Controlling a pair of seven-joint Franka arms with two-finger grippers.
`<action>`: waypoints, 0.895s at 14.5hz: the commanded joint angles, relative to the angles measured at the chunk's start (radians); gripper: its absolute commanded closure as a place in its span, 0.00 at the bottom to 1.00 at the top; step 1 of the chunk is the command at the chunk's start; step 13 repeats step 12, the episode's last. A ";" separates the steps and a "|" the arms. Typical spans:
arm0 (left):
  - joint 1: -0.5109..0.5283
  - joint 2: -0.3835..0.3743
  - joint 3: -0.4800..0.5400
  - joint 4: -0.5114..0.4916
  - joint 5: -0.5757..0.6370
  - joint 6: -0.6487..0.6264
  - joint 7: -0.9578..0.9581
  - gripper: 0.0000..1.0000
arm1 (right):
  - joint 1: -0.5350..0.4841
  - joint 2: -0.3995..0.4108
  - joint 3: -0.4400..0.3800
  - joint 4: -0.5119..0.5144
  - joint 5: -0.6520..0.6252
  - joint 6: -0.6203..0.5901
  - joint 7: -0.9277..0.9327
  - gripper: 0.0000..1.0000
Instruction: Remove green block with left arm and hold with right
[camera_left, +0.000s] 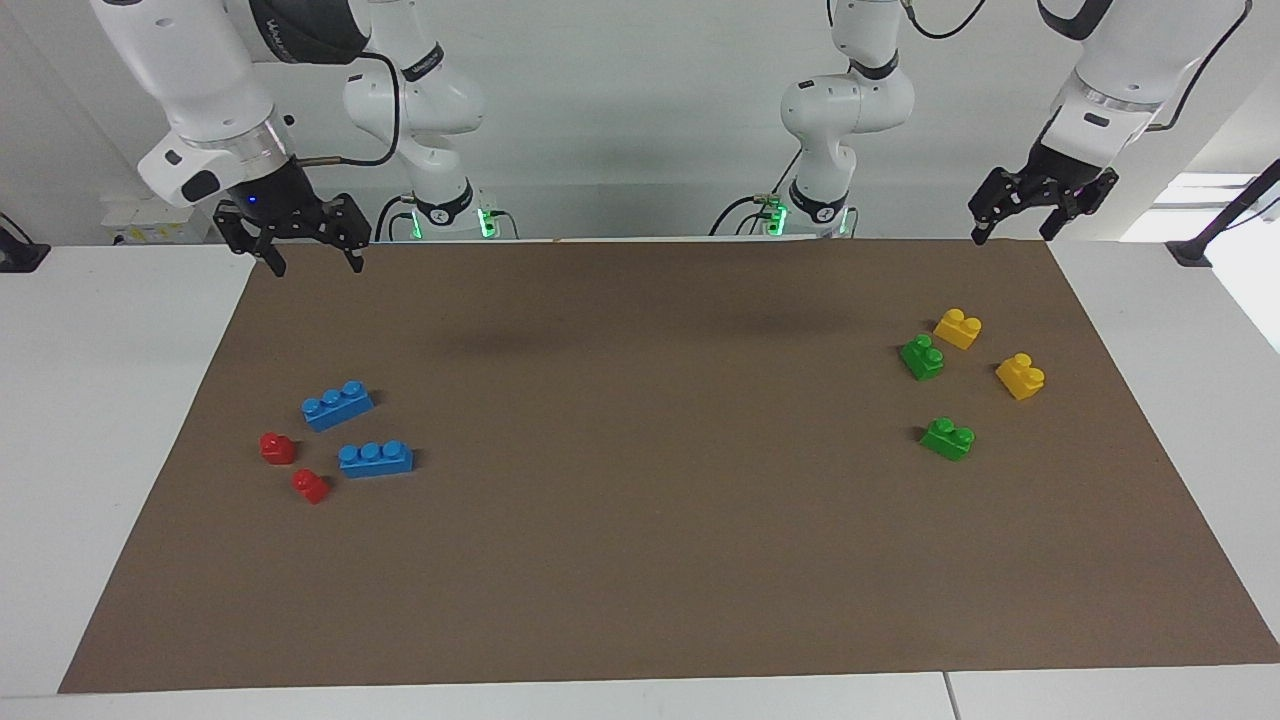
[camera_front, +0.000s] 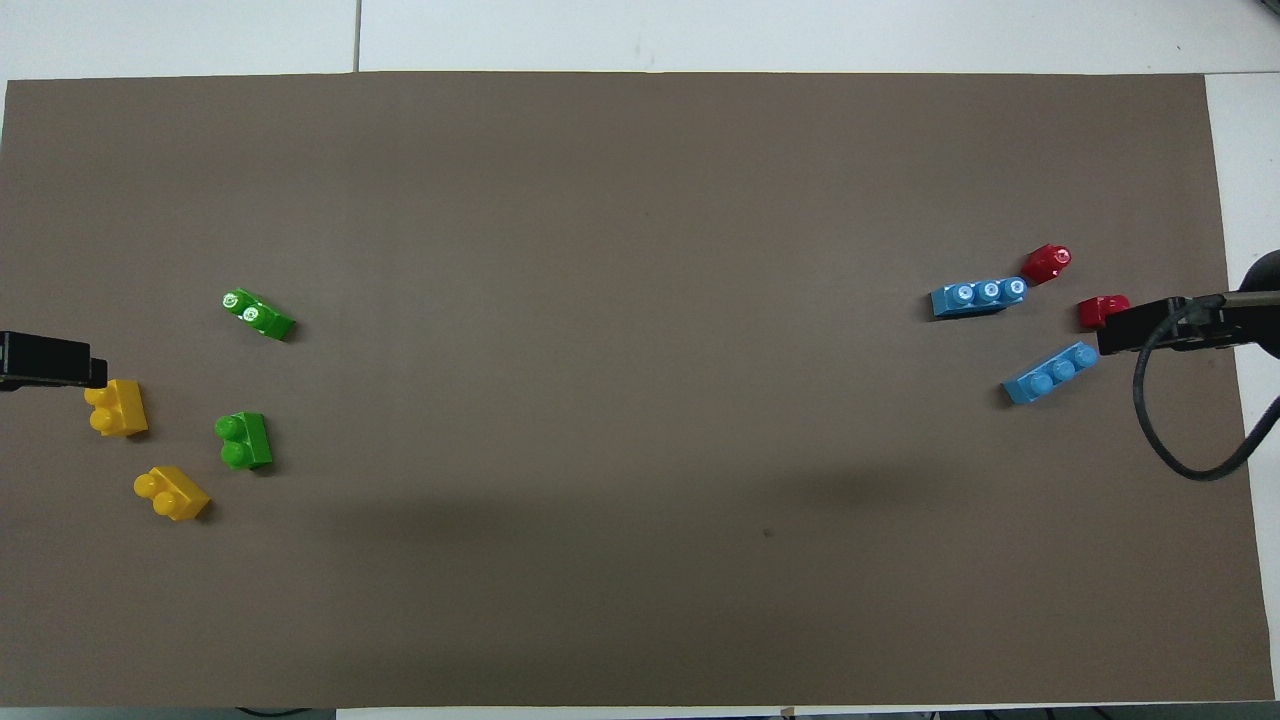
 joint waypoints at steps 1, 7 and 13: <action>-0.001 -0.026 0.005 -0.031 -0.016 -0.003 0.017 0.00 | -0.010 -0.025 0.004 -0.023 -0.030 -0.010 0.000 0.00; -0.001 -0.042 0.006 -0.058 -0.015 -0.002 0.017 0.00 | -0.010 -0.025 0.004 -0.023 -0.030 -0.009 0.001 0.00; 0.009 -0.047 0.006 -0.065 -0.016 -0.014 0.014 0.00 | -0.008 -0.025 0.004 -0.023 -0.030 -0.009 0.001 0.00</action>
